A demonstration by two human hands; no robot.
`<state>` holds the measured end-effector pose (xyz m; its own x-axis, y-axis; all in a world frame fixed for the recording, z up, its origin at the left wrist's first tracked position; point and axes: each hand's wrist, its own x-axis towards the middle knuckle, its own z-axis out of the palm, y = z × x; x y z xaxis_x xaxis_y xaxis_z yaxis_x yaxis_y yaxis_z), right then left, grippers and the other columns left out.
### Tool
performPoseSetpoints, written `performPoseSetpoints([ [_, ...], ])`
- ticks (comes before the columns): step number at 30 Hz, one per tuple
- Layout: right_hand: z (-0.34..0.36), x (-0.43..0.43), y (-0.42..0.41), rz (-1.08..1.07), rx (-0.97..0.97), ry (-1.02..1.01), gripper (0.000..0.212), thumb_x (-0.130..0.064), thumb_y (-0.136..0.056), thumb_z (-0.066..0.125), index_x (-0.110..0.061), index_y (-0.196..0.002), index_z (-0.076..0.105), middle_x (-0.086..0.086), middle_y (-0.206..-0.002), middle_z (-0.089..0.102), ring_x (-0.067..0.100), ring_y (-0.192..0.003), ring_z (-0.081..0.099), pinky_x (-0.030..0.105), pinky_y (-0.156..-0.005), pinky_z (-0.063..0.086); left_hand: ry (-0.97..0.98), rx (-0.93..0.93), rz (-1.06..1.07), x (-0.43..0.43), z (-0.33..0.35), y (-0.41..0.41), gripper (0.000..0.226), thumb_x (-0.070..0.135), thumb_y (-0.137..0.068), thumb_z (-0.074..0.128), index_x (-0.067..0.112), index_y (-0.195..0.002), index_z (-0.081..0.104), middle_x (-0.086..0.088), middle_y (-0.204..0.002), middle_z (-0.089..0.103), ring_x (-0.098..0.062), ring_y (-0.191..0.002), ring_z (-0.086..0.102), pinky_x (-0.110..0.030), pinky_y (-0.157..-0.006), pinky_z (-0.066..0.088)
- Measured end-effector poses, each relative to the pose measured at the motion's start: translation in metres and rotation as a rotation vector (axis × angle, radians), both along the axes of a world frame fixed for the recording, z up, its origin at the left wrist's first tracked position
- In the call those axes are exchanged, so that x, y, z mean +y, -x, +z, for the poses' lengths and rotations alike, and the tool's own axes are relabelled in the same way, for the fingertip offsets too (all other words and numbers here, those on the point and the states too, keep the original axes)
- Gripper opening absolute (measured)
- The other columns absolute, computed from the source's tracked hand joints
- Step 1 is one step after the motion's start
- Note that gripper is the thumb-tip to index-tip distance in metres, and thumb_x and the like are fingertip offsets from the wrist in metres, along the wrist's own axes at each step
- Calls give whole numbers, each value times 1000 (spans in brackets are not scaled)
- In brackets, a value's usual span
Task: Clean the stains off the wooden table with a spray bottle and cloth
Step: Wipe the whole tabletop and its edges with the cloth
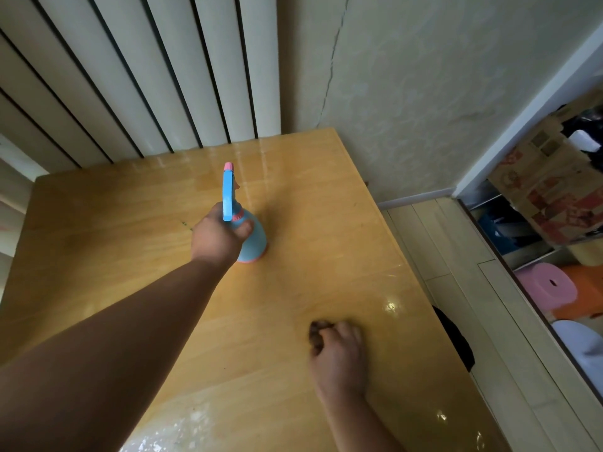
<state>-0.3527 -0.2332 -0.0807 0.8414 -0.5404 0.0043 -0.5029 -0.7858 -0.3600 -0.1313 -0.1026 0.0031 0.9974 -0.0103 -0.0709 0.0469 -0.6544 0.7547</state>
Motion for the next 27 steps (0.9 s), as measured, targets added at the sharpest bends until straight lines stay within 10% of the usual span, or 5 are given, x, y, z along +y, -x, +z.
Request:
performPoseSetpoints([
  [6,9,-1,-50,143,3,-2,31,-19,-43,90,-20,-70,76,0,-71,64,21,-71,63,29,-72,57,-15,4,-18,2,-1,-2,35,31,-88,67,24,-121,56,-2,-101,60,-27,-90,59,-34,-70,50],
  [12,9,-54,-60,-58,129,-73,34,-13,-91,55,-19,-122,65,6,-121,58,30,-115,48,34,-100,38,36,36,-70,4,-2,1,38,41,-88,68,29,-121,53,1,-108,59,-26,-98,58,-39,-79,52],
  [27,17,-25,-23,-43,161,-22,21,-13,-82,64,-17,-99,75,6,-98,66,30,-96,57,35,-82,48,166,83,-136,-7,12,3,20,32,-90,69,27,-100,52,-1,-112,63,-24,-99,57,-32,-79,43],
])
